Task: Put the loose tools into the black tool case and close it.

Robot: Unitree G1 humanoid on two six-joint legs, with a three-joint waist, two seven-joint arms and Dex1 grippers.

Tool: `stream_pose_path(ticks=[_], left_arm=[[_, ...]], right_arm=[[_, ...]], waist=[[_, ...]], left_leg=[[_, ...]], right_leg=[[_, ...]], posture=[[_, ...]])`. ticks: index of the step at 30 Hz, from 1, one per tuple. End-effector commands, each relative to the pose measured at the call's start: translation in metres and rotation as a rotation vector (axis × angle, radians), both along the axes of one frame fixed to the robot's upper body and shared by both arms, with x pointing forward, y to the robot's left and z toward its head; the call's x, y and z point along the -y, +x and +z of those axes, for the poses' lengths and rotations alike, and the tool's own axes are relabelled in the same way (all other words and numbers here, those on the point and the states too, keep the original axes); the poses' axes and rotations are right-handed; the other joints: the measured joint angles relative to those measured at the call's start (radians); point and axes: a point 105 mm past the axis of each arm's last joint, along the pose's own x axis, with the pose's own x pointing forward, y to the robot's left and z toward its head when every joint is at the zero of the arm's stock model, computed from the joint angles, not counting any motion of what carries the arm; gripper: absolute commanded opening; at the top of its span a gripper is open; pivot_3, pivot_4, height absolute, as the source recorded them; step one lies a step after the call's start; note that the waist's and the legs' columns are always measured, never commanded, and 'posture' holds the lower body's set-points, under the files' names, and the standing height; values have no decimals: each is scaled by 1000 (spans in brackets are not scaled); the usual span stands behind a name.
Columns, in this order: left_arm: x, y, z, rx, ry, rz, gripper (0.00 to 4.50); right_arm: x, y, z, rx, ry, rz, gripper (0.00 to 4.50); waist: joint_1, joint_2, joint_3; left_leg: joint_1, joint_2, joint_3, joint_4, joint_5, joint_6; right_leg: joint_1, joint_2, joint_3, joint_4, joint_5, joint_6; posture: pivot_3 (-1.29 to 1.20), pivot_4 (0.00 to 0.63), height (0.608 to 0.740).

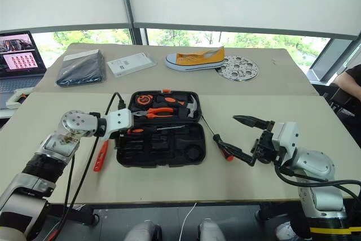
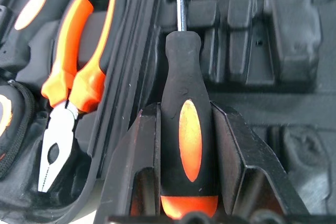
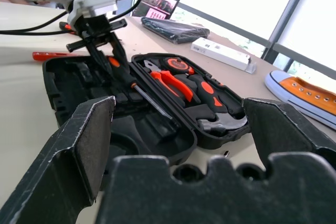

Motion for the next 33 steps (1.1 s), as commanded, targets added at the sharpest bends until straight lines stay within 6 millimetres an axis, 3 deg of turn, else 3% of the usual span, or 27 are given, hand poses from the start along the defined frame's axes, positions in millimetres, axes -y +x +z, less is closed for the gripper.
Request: stream_pose_path(ticks=[1, 4, 6, 10, 16, 17, 25, 28, 33], left_arm=[[1, 3, 4, 50, 60, -33, 881], [-1, 5, 3, 68, 77, -33, 881], [2, 2, 4, 55, 59, -56, 1891], [15, 5, 26, 123, -104, -66, 3162], [21, 8, 46, 84, -313, -15, 3162], [21, 7, 42, 51, -333, -3, 2625], [27, 8, -3, -61, -299, 105, 135], [29, 9, -17, -118, -263, 148, 43], [36, 9, -23, -154, -274, 182, 43]], right_arm=[[-3, -3, 9, 35, -4, -7, 4500], [-5, -4, 9, 32, -1, -6, 4500], [-7, -4, 9, 27, 2, -5, 4500], [-8, -5, 11, 12, 44, -1, 4500], [-7, -7, 12, -57, 108, -5, 4500], [-6, -6, 12, -60, 114, -11, 4500], [-2, -3, 10, -74, 147, -63, 4500], [-2, -4, 7, -85, 147, -69, 4500], [-1, -5, 2, -103, 145, -79, 4500]], waist=[[1, 0, 0], [1, 0, 0], [1, 0, 0], [2, 0, 0], [1, 0, 0], [1, 0, 0], [1, 0, 0], [1, 0, 0], [7, 1, -1]], left_leg=[[0, 0, 0, 0, 0, 0], [0, 0, 0, 0, 0, 0], [1, 0, 0, 0, 0, 0], [1, 0, 0, 1, 0, 0], [-3, 1, -3, 5, 0, 0], [-3, 1, -3, 6, 0, 0], [-3, 1, -4, 9, 0, 0], [-3, 1, -4, 11, 0, 1], [-3, 0, -5, 14, 0, 1]], right_leg=[[0, 0, 0, 0, 0, 0], [0, 0, 0, 0, 0, 0], [0, 0, 0, 1, 0, 0], [1, 0, 0, 1, 0, 0], [0, 0, -2, 2, 0, 0], [0, 0, -2, 3, 0, 0], [1, 0, -3, 4, 1, 1], [1, 0, -3, 4, 1, 1], [3, 0, -3, 4, 3, 3]], posture=[[0, 150, 740], [0, 150, 740], [0, 150, 740], [0, 150, 740], [0, 150, 740], [0, 150, 740], [0, 150, 740], [0, 150, 740], [0, 150, 740]])
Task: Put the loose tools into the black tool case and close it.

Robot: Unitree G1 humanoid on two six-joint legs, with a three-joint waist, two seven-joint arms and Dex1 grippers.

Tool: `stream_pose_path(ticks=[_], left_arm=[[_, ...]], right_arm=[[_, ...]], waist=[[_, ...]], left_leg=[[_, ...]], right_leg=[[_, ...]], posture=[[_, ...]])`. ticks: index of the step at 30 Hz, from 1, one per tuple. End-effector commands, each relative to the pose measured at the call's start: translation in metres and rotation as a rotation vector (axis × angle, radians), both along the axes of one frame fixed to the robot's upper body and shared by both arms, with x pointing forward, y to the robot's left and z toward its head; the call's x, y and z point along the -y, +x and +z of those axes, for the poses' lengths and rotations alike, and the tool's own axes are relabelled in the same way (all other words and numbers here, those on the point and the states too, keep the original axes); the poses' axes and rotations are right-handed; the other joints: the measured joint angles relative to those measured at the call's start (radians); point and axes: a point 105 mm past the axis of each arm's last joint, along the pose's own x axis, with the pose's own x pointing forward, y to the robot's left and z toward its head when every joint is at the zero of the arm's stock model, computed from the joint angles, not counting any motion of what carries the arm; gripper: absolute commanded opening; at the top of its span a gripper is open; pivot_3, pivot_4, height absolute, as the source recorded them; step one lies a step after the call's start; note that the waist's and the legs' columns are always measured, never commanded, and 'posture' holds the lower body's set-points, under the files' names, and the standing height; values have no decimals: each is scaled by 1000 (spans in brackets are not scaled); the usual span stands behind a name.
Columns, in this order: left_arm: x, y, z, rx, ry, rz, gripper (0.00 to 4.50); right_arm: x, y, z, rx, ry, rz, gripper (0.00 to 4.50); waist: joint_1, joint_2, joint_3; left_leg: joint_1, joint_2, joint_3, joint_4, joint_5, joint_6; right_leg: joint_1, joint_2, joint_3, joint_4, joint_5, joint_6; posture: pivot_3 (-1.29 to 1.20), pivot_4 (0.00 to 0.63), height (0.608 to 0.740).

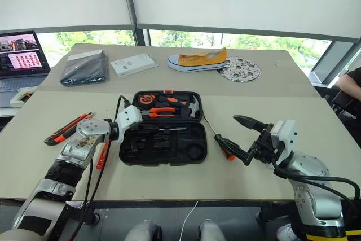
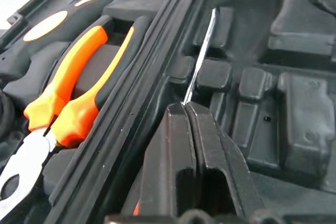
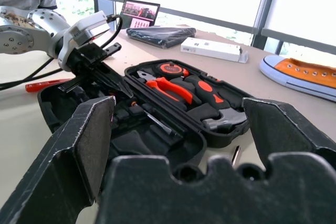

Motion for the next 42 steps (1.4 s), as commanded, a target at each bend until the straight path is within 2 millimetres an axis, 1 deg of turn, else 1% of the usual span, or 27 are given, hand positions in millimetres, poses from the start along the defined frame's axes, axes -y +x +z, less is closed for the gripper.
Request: stream_pose_path(ticks=[1, 3, 5, 7, 8, 9, 10, 11, 12, 14, 15, 16, 18, 19, 20, 21, 23, 25, 28, 30, 32, 35, 36, 37, 39, 41, 42], left_arm=[[5, -3, -13, -64, 23, 18, 43], [8, -7, -7, -49, -23, -6, 43], [9, -5, 16, 54, -128, -18, 43], [5, -13, 38, 133, -244, -71, 557], [0, -18, 48, 147, -308, -87, 723], [-6, -21, 54, 152, -347, -86, 1139], [-13, -27, 57, 154, -364, -106, 1421], [-18, -35, 58, 155, -369, -140, 1905], [-21, -45, 60, 171, -385, -193, 2167], [-37, -62, 62, 166, -382, -244, 2958], [-43, -69, 61, 166, -372, -265, 3162], [-51, -76, 57, 173, -330, -284, 3618], [-65, -87, 49, 184, -270, -305, 4154], [-70, -90, 45, 183, -253, -304, 4437], [-75, -94, 40, 164, -246, -290, 4437], [-79, -97, 35, 144, -248, -277, 4437], [-82, -103, 27, 121, -261, -250, 4437], [-81, -106, 25, 132, -314, -223, 4437], [-70, -109, 33, 167, -409, -217, 4437], [-62, -112, 36, 190, -433, -230, 4437], [-58, -112, 37, 202, -449, -230, 4437], [-52, -113, 35, 186, -445, -237, 4437], [-51, -114, 35, 179, -442, -243, 4437], [-50, -113, 35, 177, -440, -246, 4437], [-49, -112, 36, 180, -439, -249, 4437], [-48, -110, 40, 213, -431, -241, 4500], [-47, -109, 40, 215, -429, -240, 4500]], right_arm=[[0, -5, 9, 36, 6, -5, 4500], [0, -8, 6, 25, 3, -9, 4500], [4, -11, 4, 21, -6, -35, 4500], [12, -15, 7, 40, -14, -87, 4500], [18, -18, 7, 43, -19, -125, 4500], [24, -20, 6, 39, -31, -164, 4500], [31, -25, 1, 23, -44, -205, 4500], [37, -29, -3, 6, -60, -244, 4500], [42, -34, -8, -14, -76, -271, 4500], [53, -48, -24, -91, -127, -340, 4500], [62, -55, -32, -129, -145, -384, 4500], [71, -63, -41, -176, -164, -442, 4500], [87, -75, -60, -268, -220, -530, 4500], [91, -79, -66, -301, -241, -555, 4500], [94, -83, -73, -339, -246, -573, 4500], [94, -85, -78, -363, -244, -583, 4500], [92, -82, -81, -373, -247, -576, 4500], [81, -66, -72, -348, -247, -549, 4500], [64, -44, -56, -329, -241, -487, 4500], [53, -27, -51, -351, -276, -453, 4500], [43, -12, -53, -403, -333, -427, 4500], [30, 15, -54, -453, -370, -438, 4500], [27, 21, -56, -477, -379, -439, 4500], [22, 24, -58, -499, -394, -429, 4500], [18, 28, -64, -537, -425, -423, 4500], [12, 33, -68, -573, -431, -421, 3966], [8, 34, -69, -589, -430, -406, 3781]], waist=[[3, 0, 0], [4, 0, 0], [4, 1, 0], [3, 1, 0], [3, 1, 0], [3, 1, 0], [4, 1, 0], [3, 1, 0], [3, 1, 0], [2, 2, -1], [2, 3, -1], [2, 3, -1], [2, 3, -1], [2, 3, -1], [2, 3, -1], [1, 3, -1], [-3, 3, -1], [-8, 4, -1], [-14, 4, 0], [-15, 4, 0], [-16, 4, 0], [-17, 4, 0], [-18, 4, 0], [-18, 4, 0], [-13, 4, 0], [-9, 4, 0], [-9, 4, 0]], left_leg=[[0, 0, 0, 0, 0, 0], [0, 0, 0, 1, 1, 1], [0, 0, 0, 1, 1, 1], [-1, 0, 0, 1, 1, 1], [-1, 0, 0, 1, 1, 1], [-2, 1, 0, 1, 1, 1], [-3, 0, 0, 0, 1, 1], [-3, 0, 0, 0, 1, 1], [-3, 1, 0, -1, 0, 2], [-2, 0, 0, -2, 0, 2], [-2, 0, 1, -2, 0, 3], [-2, 1, 1, -2, 0, 3], [-1, 1, 1, -2, 0, 3], [-1, 1, 1, -1, -1, 3], [-1, 1, 1, -1, 0, 3], [0, 1, 1, -1, 0, 3], [1, 3, 0, 0, 0, 3], [2, 4, -2, 0, -1, 1], [2, 4, -2, 0, -3, -2], [2, 3, -2, 0, -2, -2], [2, 2, -2, 0, 0, 3], [1, 2, -1, -1, 1, 4], [0, 2, 0, -1, 1, 4], [-2, 1, 0, -1, 1, 4], [-3, 1, 0, -2, 0, 5], [-4, 0, 0, -2, -2, 7], [-4, 0, 0, -2, -3, 7]], right_leg=[[0, 0, 0, 0, 0, 0], [0, 0, 0, 0, 1, 1], [0, 0, 0, 0, 1, 1], [-1, 0, 0, 0, 2, 0], [-1, 0, 0, -1, 2, 0], [-2, 0, 0, -1, 2, -1], [-2, -1, 0, -1, 2, -1], [-3, -1, 0, -1, 2, -1], [-2, -1, 0, -1, 2, -1], [-2, -1, 0, -2, 1, -1], [-2, -1, 0, -2, 1, -1], [-2, -1, 0, -2, 1, -1], [-2, -1, 0, -2, 0, -1], [-2, -2, 0, -2, -3, -6], [-2, -3, 0, -2, -4, -8], [-2, -3, 0, -2, -6, -4], [-1, -4, 0, -2, -6, -2], [-1, -4, 2, -2, -6, -2], [-1, -4, 3, -1, -5, -1], [-2, -4, 3, -1, -4, -1], [-1, -3, 3, -1, -4, -1], [-2, -1, 3, -2, -4, -3], [-3, -1, 3, -2, -5, -4], [-4, -1, 3, -1, -2, -9], [-4, -1, 2, -2, -2, -7], [-4, -2, 0, -3, -2, -4], [-4, -2, 0, -4, -1, -2]], posture=[[0, 150, 740], [0, 150, 740], [0, 150, 740], [0, 150, 740], [0, 150, 740], [0, 150, 740], [0, 150, 740], [0, 150, 740], [0, 150, 740], [0, 150, 740], [0, 150, 740], [0, 150, 740], [0, 150, 740], [0, 150, 740], [0, 150, 740], [0, 150, 740], [0, 150, 740], [0, 150, 740], [0, 150, 740], [0, 150, 740], [0, 150, 740], [0, 150, 740], [0, 150, 740], [0, 150, 740], [0, 150, 740], [0, 150, 740], [0, 150, 740]])
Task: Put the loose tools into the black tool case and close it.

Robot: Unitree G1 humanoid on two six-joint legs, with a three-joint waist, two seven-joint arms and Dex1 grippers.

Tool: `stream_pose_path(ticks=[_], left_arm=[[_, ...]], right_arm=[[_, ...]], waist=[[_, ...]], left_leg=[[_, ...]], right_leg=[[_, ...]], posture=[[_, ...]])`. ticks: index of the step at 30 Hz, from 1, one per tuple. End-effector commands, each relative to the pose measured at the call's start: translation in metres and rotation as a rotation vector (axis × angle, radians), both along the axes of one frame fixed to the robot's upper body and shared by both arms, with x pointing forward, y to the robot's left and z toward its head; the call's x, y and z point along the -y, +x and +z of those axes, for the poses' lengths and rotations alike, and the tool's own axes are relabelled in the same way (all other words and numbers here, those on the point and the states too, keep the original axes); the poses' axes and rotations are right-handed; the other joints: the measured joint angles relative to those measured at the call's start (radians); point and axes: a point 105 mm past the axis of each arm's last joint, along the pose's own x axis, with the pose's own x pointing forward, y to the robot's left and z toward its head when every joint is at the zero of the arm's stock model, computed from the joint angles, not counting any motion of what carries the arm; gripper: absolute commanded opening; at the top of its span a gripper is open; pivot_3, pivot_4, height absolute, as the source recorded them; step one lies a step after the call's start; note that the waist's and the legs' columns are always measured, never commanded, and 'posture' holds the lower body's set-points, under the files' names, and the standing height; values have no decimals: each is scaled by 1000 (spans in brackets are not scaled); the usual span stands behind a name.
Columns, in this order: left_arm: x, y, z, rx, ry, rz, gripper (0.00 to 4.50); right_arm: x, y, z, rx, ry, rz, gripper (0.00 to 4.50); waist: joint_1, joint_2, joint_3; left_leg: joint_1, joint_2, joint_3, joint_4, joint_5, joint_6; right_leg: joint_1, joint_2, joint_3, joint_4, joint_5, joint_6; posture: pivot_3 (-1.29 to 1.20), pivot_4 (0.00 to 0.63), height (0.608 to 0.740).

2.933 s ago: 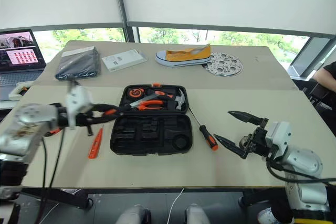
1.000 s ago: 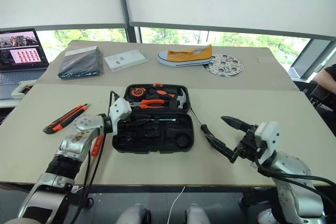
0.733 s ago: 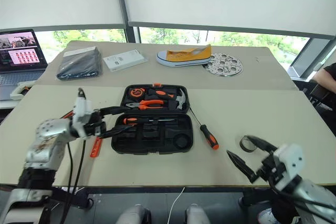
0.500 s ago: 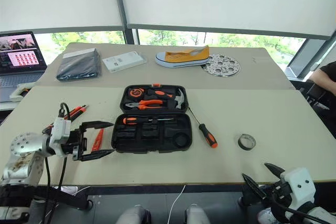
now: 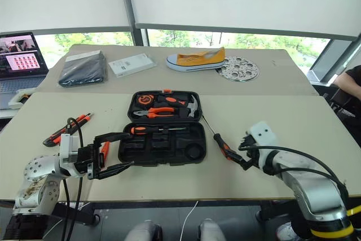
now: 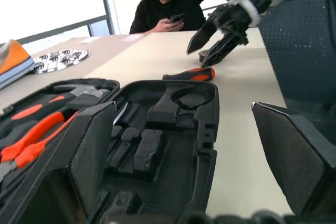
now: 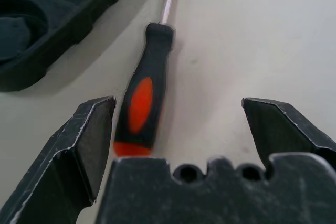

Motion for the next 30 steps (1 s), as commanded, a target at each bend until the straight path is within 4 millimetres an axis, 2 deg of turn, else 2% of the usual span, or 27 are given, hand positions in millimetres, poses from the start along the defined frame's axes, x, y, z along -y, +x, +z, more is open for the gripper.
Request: stream_pose_path(ticks=[1, 5, 7, 9, 11, 13, 15, 17, 20, 22, 25, 27, 28, 30], left_arm=[[5, 2, 14, 72, 0, -2, 4500], [6, 2, 13, 71, 2, -1, 4500], [6, 1, 13, 70, 6, -1, 4500], [6, 1, 12, 69, 7, -3, 4500], [7, 2, 15, 69, -13, 2, 4500], [8, 3, 19, 68, -38, 10, 4500], [8, 5, 20, 68, -51, 23, 4500], [6, 6, 21, 68, -55, 42, 4500], [-2, 6, 20, 56, -47, 87, 4500], [-12, 6, 17, 45, -38, 130, 4500], [-30, 4, 12, 49, 5, 198, 4500], [-43, 3, 12, 51, 13, 253, 4500], [-48, 0, 12, 46, 18, 271, 4500], [-54, -5, 10, 35, 30, 293, 4500]], right_arm=[[-9, 7, 0, -37, 1, -2, 3490], [-20, 6, 1, -72, 28, 35, 2102], [-14, 10, 0, -53, 7, -3, 1320], [-5, 12, 0, -30, -8, -47, 1050], [6, 16, 8, 36, 18, -134, 1039], [16, 22, 25, 170, 49, -207, 1039], [18, 23, 39, 281, 58, -203, 1039], [5, 24, 60, 409, 81, -74, 1038], [-36, 21, 78, 514, 48, 297, 1038], [-62, 18, 78, 507, -4, 547, 1038], [-92, 23, 72, 432, -93, 793, 1038], [-108, 30, 67, 395, -171, 897, 1038], [-115, 36, 64, 374, -197, 911, 1038], [-125, 45, 61, 346, -241, 930, 1038]], waist=[[0, 0, 0], [-2, 0, 0], [-2, 0, 0], [-4, 0, 0], [-7, 0, 0], [-6, 0, 0], [-7, 0, 0], [-9, 0, 0], [-20, 1, 1], [-36, 1, 1], [-44, 1, 2], [-41, 1, 2], [-40, 2, 2], [-37, 2, 2]], left_leg=[[-1, 0, 0, 0, 0, 0], [-2, 0, 0, 0, -1, 1], [-1, 0, 0, 0, -1, 1], [-1, 0, 0, 1, -1, 1], [-1, 0, 0, 1, -1, 1], [-1, 0, 0, 1, -1, 1], [-1, 0, 0, 1, -1, 1], [-1, 0, 1, 1, -1, 1], [0, 0, 1, 1, -1, 1], [2, 1, 1, 1, -1, 1], [4, 3, 1, 1, -1, 1], [4, 3, 0, 0, -1, 1], [4, 3, 1, 1, -1, 1], [4, 3, 1, 0, -1, 1]], right_leg=[[0, 0, 0, -1, 1, 1], [0, -1, 0, -2, 1, 2], [0, 0, 0, -2, 1, 2], [0, 0, -1, -2, 1, 2], [0, 0, 0, -1, 1, 2], [0, 0, -1, -1, 1, 2], [0, 0, -1, -1, 1, 2], [0, -1, 0, -1, 1, 3], [1, 0, 1, -1, 2, 4], [1, 1, 2, -1, -1, 9], [1, 4, 2, 0, -2, 8], [0, 4, 2, 1, -1, 5], [0, 5, 2, 2, 2, 0], [-1, 4, 1, 2, 2, -2]], posture=[[0, 150, 740], [0, 150, 740], [0, 150, 740], [0, 150, 740], [0, 150, 740], [0, 150, 740], [0, 150, 740], [0, 150, 740], [0, 150, 740], [0, 150, 740], [0, 150, 740], [0, 150, 740], [0, 150, 740], [0, 150, 740]])
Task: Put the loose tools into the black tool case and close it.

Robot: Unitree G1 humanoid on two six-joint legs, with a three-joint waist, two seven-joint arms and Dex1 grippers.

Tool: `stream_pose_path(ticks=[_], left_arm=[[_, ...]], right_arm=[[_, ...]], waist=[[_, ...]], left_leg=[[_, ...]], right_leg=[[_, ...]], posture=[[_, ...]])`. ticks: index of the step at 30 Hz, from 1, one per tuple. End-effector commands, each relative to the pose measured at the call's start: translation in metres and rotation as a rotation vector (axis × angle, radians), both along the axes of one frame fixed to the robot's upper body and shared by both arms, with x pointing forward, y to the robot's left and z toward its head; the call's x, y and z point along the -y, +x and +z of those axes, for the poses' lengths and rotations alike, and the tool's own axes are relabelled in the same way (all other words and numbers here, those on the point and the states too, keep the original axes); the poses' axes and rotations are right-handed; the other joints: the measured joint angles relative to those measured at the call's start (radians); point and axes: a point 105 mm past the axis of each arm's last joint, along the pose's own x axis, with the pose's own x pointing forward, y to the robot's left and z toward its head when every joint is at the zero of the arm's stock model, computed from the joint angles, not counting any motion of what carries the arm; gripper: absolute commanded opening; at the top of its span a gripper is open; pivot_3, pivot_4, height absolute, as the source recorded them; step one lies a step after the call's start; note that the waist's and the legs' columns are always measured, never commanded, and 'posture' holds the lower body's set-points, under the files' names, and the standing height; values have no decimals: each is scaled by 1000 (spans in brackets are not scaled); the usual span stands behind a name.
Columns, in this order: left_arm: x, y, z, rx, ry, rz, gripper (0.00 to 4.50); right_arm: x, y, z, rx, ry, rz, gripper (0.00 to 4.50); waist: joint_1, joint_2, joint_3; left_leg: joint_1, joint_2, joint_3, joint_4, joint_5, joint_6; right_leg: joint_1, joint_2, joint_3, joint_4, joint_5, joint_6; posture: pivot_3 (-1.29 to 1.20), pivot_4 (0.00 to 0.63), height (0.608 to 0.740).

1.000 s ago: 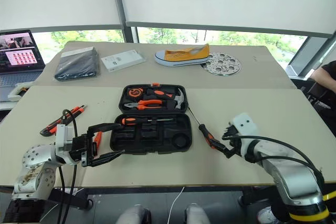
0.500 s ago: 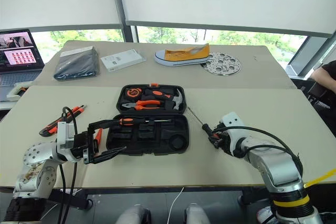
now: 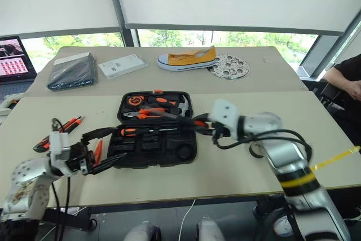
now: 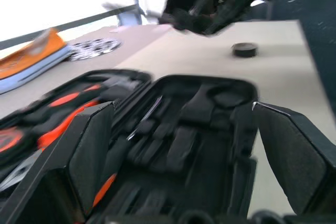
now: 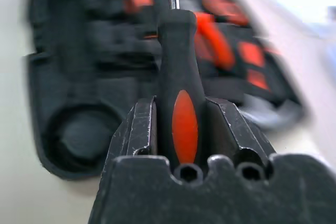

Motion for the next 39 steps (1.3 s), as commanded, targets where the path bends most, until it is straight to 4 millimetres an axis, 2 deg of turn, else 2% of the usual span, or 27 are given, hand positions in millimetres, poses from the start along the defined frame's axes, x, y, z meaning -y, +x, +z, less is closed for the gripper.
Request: stream_pose_path(ticks=[1, 8, 14, 18, 20, 24, 28, 31, 33, 38, 39], left_arm=[[-14, -7, 7, 32, 25, 54, 4500], [-20, -15, 3, 29, 20, 119, 4500], [-20, -14, 4, 32, 17, 133, 4500], [-20, -10, 5, 38, 18, 141, 4500], [-20, -9, 5, 39, 19, 141, 4500], [-19, -7, 5, 38, 20, 141, 4500], [-19, -4, 4, 33, 22, 141, 4500], [-18, -2, 4, 34, 22, 140, 4500], [-18, -1, 4, 41, 21, 149, 4500], [-20, -2, 3, 39, 23, 164, 4500], [-21, -2, 2, 38, 24, 165, 4500]], right_arm=[[-13, 13, -3, 17, -103, 30, 1038], [-15, 28, -19, -5, -239, -13, 1038], [-18, 29, -25, 19, -297, 15, 1038], [-14, 37, -23, 9, -297, -55, 1038], [-14, 38, -19, 20, -273, -52, 2054], [-17, 30, 2, 65, -174, 56, 3321], [-9, 19, 23, 64, -23, 178, 3321], [-16, 8, 31, -36, 185, 229, 2591], [-25, 8, 25, -68, 250, 215, 1891], [-41, 24, -7, -101, 249, 105, 154], [-42, 27, -13, -119, 247, 82, 40]], waist=[[5, 0, 0], [32, 0, 0], [28, 1, 0], [27, 1, 0], [27, 1, 0], [28, 1, 0], [28, 1, 0], [28, 0, 0], [26, 0, 0], [19, 1, 0], [19, 0, 0]], left_leg=[[-1, 0, 0, 0, 0, 0], [-11, -2, 2, 0, -1, -1], [-11, -2, 2, 0, 0, -2], [-10, -1, 3, 0, 1, -3], [-10, -1, 3, 1, 1, -3], [-10, -1, 3, 0, 2, -5], [-10, -1, 3, 0, 2, -5], [-10, -1, 3, 0, 2, -5], [-10, -1, 2, 0, 2, -5], [-9, -1, 2, 0, 3, -6], [-9, 0, 2, 0, 3, -6]], right_leg=[[-1, -1, -1, 0, 0, 0], [-10, -6, -3, 0, 1, 2], [-10, -5, -4, 1, 2, 0], [-10, -4, -4, 2, 2, 0], [-10, -4, -4, 2, 2, -1], [-10, -4, -4, 2, 2, -1], [-10, -4, -4, 2, 2, -1], [-10, -4, -5, 2, 3, -1], [-9, -4, -5, 1, 3, -1], [-10, -3, -5, 4, 3, -2], [-10, -3, -5, 4, 3, -2]], posture=[[0, 150, 740], [0, 150, 740], [0, 150, 740], [0, 150, 740], [0, 150, 740], [0, 150, 740], [0, 150, 740], [0, 150, 740], [0, 150, 740], [0, 150, 740], [0, 150, 740]])
